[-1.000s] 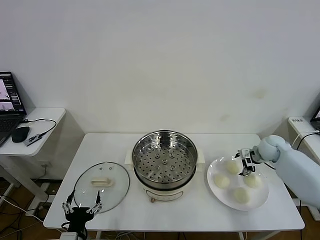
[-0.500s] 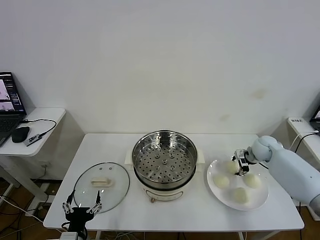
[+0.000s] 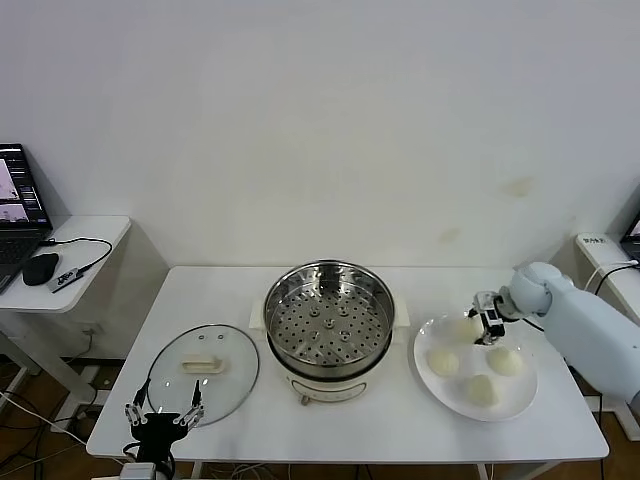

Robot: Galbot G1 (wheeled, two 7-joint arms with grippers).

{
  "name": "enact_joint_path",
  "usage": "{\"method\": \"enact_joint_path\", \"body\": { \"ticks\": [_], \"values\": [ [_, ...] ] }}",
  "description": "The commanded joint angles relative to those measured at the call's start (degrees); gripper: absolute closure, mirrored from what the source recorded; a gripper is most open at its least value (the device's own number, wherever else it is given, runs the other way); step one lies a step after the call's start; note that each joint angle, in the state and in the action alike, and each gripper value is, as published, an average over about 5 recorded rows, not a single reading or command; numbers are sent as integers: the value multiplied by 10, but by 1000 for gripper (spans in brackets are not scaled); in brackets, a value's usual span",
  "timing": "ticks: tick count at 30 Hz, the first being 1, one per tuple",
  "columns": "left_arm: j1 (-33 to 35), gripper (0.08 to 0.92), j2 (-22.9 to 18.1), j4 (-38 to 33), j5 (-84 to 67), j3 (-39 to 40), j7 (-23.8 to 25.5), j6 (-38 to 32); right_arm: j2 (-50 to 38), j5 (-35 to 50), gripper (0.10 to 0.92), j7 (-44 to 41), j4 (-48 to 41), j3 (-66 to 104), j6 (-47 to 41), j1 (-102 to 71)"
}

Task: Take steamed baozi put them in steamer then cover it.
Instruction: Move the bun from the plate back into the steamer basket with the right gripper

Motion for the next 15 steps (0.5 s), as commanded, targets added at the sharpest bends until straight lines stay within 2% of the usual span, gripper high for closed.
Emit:
{"method": "enact_joint_path", "body": {
  "ticks": [1,7,15],
  "values": [
    [-4,177,0,-5,-2,4,0,0,-60,82,371,-9,70,-76,-11,108],
    [-9,177,2,-5,-4,10,0,0,-77,161,365,-11,122,-158,-28,236],
    [-14,177,5,-6,-4,14,0,0,6,241,370,1,162,-290,-41,398]
  ]
}}
